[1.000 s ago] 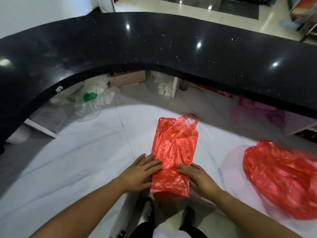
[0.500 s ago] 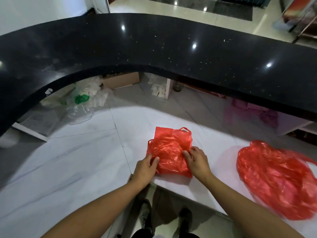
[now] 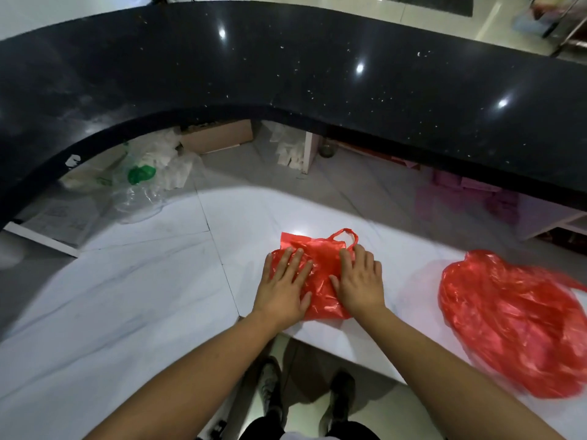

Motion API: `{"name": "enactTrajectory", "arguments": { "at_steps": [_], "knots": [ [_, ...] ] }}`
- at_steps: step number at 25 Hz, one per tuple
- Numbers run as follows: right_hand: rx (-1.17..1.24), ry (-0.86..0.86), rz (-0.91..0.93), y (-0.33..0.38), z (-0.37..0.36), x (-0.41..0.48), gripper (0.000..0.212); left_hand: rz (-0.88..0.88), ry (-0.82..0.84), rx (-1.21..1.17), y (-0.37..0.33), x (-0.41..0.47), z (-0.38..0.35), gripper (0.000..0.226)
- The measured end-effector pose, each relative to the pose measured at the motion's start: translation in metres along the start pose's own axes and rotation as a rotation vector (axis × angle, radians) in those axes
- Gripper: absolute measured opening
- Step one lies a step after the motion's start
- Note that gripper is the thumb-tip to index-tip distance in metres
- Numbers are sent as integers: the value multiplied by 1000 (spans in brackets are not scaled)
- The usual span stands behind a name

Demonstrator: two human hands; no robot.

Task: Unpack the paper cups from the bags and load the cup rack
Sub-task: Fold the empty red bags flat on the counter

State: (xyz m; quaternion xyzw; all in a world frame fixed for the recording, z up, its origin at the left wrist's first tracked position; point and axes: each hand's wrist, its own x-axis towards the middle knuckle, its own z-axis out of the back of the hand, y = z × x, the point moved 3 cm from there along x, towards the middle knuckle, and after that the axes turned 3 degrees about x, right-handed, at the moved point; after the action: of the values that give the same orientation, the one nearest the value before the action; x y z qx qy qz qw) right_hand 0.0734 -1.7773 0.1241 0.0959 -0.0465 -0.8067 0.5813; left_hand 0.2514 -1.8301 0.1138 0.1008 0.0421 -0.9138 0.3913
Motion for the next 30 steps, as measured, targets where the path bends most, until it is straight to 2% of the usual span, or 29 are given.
{"name": "enactTrajectory", "arguments": {
  "at_steps": [2,3,7,12,16,23,27,30],
  "knots": [
    [-14,33,169,14,-3,-3,69,22,39,10,1,0,-5,75],
    [15,63,222,20,-9,-4,67,26,40,0,2,1,-7,77],
    [58,168,144,15,-34,-8,65,13,-1,-66,8,-1,-20,76],
    [-31,130,158,8,-37,-9,68,-2,-41,-99,13,-6,-28,75],
    [-27,150,164,8,-38,-6,68,5,7,-75,12,-2,-30,75],
    [13,335,143,3,-19,1,66,-67,122,60,21,14,-7,80],
    [27,198,96,-25,31,-16,72,-141,-8,-21,5,19,39,64],
    [-30,10,64,-59,65,-35,58,-250,-66,-32,-18,32,63,53]
  ]
}}
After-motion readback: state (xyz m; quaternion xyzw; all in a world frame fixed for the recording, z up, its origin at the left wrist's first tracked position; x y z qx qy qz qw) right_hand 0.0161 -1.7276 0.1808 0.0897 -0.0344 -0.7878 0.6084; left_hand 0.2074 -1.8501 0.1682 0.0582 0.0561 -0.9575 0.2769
